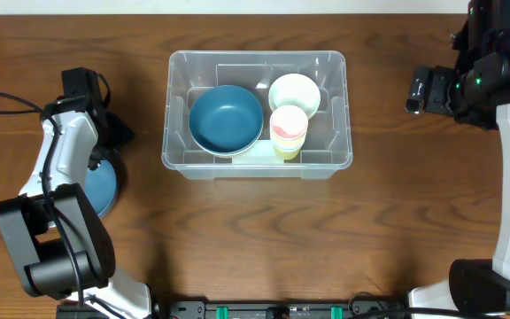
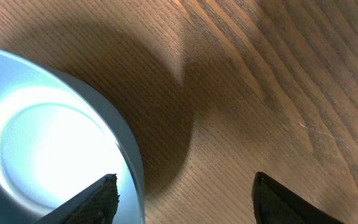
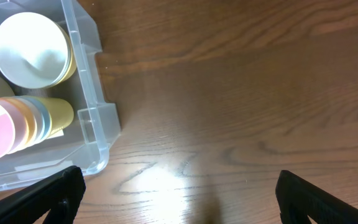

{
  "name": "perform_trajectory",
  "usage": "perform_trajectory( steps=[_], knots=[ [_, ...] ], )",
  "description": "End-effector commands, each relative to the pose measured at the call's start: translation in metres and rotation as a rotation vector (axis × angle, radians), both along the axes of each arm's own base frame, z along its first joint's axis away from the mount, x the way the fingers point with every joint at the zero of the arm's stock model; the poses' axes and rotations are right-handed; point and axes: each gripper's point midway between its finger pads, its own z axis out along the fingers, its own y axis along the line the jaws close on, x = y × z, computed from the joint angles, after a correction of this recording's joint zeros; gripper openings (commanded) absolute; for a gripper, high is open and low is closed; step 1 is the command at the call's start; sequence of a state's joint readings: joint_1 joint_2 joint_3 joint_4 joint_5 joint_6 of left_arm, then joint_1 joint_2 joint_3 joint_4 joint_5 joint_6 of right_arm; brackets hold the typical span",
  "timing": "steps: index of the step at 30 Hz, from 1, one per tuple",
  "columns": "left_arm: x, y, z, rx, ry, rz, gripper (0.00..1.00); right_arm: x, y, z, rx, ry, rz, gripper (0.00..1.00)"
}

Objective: Pack container
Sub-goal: 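Lift the second blue bowl with the left gripper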

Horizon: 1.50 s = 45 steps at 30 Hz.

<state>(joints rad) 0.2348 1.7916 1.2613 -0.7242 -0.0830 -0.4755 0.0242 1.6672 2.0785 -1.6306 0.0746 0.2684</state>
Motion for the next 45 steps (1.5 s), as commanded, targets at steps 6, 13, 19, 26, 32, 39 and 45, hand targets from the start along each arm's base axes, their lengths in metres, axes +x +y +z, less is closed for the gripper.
perform_trajectory(
  steps=[6,13,19,26,32,39,45],
  knots=[
    [-0.010,0.009,-0.013,0.049,0.029,0.032,0.57,-0.002,-0.001,0.004,-0.002,-0.011,0.007,0.99],
    [-0.010,0.009,-0.017,0.050,0.026,0.032,0.34,-0.002,-0.001,0.004,-0.002,-0.011,0.007,0.99],
    [-0.010,0.009,-0.017,0.051,0.024,0.032,0.24,-0.002,-0.001,0.004,-0.002,-0.011,0.007,0.99],
    [-0.010,0.009,-0.020,0.049,0.030,0.032,0.36,-0.002,-0.001,0.004,-0.002,-0.011,0.007,0.99],
    [-0.009,0.009,-0.021,0.049,0.031,0.032,0.38,-0.002,-0.001,0.004,-0.002,-0.011,0.007,0.99],
    [-0.009,0.009,-0.034,0.044,0.055,0.031,0.32,-0.002,-0.001,0.004,-0.002,-0.011,0.007,0.99],
    [-0.008,0.010,-0.039,0.042,0.059,0.031,0.06,-0.002,-0.001,0.004,-0.002,-0.011,0.007,0.99]
  ],
)
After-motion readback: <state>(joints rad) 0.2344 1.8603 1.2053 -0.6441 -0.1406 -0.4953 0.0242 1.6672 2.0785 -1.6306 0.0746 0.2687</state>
